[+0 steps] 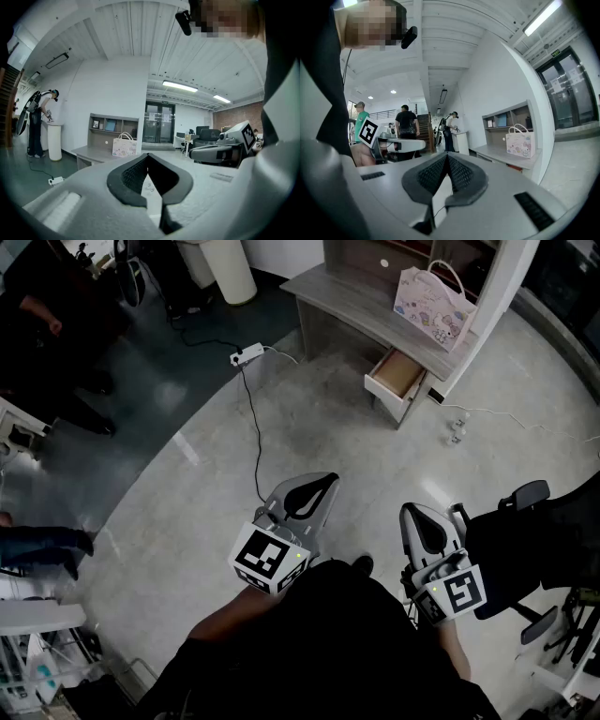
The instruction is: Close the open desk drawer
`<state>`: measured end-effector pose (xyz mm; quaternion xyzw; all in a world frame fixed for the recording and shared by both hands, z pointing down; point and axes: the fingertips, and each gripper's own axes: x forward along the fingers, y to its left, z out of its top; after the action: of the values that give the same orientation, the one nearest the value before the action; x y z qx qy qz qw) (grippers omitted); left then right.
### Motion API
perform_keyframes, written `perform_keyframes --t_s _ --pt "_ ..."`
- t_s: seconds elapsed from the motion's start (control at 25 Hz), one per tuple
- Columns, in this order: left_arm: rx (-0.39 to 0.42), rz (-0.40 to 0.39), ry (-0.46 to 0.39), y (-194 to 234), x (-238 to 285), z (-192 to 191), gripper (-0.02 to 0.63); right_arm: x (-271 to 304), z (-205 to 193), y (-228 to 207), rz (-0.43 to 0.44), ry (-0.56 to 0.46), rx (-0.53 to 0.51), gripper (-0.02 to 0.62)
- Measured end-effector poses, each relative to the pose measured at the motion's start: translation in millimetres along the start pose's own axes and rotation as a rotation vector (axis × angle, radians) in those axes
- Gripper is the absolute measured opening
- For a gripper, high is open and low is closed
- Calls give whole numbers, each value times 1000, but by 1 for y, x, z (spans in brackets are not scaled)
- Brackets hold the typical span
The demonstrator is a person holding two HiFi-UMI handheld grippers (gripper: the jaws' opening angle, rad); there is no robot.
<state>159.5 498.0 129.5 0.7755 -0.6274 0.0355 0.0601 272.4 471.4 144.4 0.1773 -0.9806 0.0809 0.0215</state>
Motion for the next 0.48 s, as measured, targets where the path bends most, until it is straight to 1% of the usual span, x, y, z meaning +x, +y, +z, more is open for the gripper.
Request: perform_keyframes --t_s 0.12,0.24,0.4,0.48 --pt "3 -12 4 -7 5 -3 8 -5 -5 -5 2 1 0 11" --pt "8 -18 12 -14 9 -4 8 -10 -7 -7 8 0 21 11" --pt "15 -17 24 -27 17 -6 8 -25 -7 -20 9 -23 95 12" --pt "17 -20 29 -37 25 -7 8 -35 -7 -30 6 -31 111 12"
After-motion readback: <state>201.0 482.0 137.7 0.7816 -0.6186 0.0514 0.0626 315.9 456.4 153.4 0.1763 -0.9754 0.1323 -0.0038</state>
